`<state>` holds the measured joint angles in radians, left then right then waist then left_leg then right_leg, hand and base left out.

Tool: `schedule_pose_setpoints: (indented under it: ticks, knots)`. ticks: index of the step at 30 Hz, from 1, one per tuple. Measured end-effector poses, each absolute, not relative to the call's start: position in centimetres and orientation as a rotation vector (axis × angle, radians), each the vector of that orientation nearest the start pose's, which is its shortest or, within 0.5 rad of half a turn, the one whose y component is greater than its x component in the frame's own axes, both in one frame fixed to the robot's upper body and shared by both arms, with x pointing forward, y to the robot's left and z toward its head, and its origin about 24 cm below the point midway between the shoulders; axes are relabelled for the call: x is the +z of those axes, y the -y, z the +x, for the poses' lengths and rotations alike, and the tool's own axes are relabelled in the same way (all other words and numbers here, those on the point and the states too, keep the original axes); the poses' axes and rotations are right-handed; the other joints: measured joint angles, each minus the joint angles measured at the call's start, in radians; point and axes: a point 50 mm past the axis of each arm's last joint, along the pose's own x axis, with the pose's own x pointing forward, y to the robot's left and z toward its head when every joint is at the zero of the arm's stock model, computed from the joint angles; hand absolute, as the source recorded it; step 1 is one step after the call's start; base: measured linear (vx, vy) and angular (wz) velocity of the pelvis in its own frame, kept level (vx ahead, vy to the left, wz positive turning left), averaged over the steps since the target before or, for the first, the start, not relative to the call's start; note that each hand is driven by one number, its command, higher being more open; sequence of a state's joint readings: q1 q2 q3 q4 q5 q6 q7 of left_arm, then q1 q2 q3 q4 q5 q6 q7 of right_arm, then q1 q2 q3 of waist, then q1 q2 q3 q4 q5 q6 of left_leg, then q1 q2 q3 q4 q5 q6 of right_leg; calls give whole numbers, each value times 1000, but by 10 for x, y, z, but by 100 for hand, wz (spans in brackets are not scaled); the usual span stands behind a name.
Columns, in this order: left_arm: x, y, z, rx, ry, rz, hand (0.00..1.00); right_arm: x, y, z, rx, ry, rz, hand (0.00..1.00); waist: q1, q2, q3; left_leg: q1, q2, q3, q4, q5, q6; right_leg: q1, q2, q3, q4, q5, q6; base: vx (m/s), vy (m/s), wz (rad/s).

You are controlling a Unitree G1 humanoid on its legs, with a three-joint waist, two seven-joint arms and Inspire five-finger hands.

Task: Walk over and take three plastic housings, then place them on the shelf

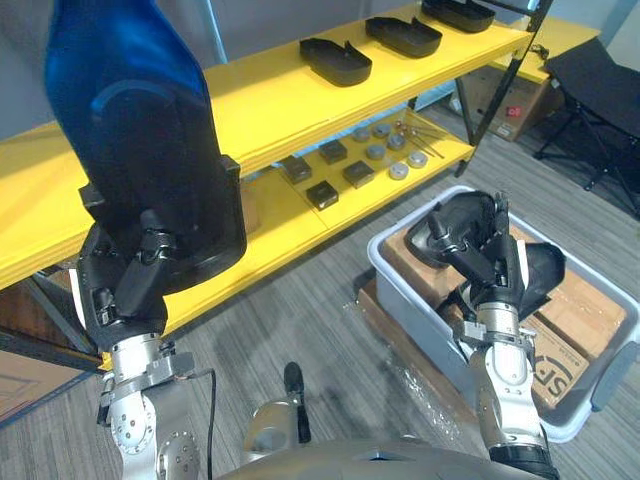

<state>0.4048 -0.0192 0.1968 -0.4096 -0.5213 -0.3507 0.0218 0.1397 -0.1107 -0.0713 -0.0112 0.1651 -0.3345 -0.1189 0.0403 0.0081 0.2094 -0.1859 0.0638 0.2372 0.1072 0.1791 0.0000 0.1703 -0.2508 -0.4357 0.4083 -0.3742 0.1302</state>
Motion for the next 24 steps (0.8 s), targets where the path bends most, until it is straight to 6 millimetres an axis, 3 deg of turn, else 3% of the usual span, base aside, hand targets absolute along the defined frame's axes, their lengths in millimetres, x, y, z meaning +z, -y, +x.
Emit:
schedule_pose_setpoints:
  ticks: [4, 8, 9, 10, 12, 14, 16, 17, 18, 19, 21, 24]
  knots:
    - [84, -226, 157, 386, 421, -401, 0, 48, 196, 220, -227, 222, 53, 100, -2, 11, 54, -55, 18, -12, 165, -82, 4, -14, -20, 2, 98, -53, -2, -45, -5, 2]
    - [83, -227, 156, 416, 412, -408, 0, 47, 193, 221, -245, 221, 73, 100, 8, 18, 70, -55, 11, -16, 173, -97, -1, -10, -30, -8, 116, -68, -6, -25, 19, 7]
    - [83, -227, 156, 417, 412, -409, 0, 47, 191, 221, -246, 221, 84, 100, 9, 15, 71, -52, 3, -19, 160, -97, -1, -2, -36, -20, 103, -68, -7, 79, 91, 29]
    - [83, -226, 156, 417, 412, -406, 0, 47, 189, 221, -253, 223, 99, 100, 10, -4, 74, -54, -14, -23, 160, -109, 12, 16, -53, -45, 75, -63, -2, 79, 85, 27]
    - [84, -227, 155, 425, 416, -391, 0, 47, 186, 221, -247, 224, 107, 100, 20, -1, 72, -60, -24, -21, 206, -129, 32, 43, -62, -56, 54, -59, 5, 136, 96, 15]
    - [85, -231, 154, 440, 421, -377, 0, 47, 182, 221, -237, 223, 126, 100, 28, -33, 53, -61, -60, -18, 206, -160, 17, 67, -74, -66, 10, -35, 29, 224, 109, 22]
    - [88, -230, 159, 441, 426, -373, 0, 50, 181, 225, -206, 239, 120, 100, 23, -28, 43, -63, -79, -51, 183, -160, 36, 19, -78, -27, 96, 71, -42, 291, 147, 47]
    - [89, -231, 159, 442, 427, -351, 0, 51, 180, 226, -198, 245, 120, 100, 22, -27, 42, -58, -80, -58, 174, -159, 38, 3, -79, -16, 129, 104, -58, 287, 181, 45]
    - [91, -232, 161, 441, 433, -328, 0, 55, 179, 229, -183, 261, 122, 100, 19, -28, 42, -35, -81, -85, 143, -163, 46, -31, -80, 21, 202, 183, -77, 330, 166, 48]
    - [95, -233, 163, 439, 445, -310, 0, 59, 176, 233, -162, 279, 123, 100, 9, -30, 41, -4, -87, -108, 99, -161, 58, -69, -71, 74, 257, 182, -69, 275, 130, 49]
    - [98, -233, 166, 438, 459, -311, 0, 64, 172, 237, -128, 300, 120, 100, 9, -28, 41, 34, -87, -129, 58, -159, 67, -104, -44, 112, 261, 118, -68, 247, 82, 44]
    - [101, -234, 169, 441, 479, -318, 0, 69, 167, 240, -64, 328, 109, 100, 10, -21, 33, 93, -85, -173, 3, -164, 66, -171, 6, 118, 145, 87, -83, 208, 37, 37]
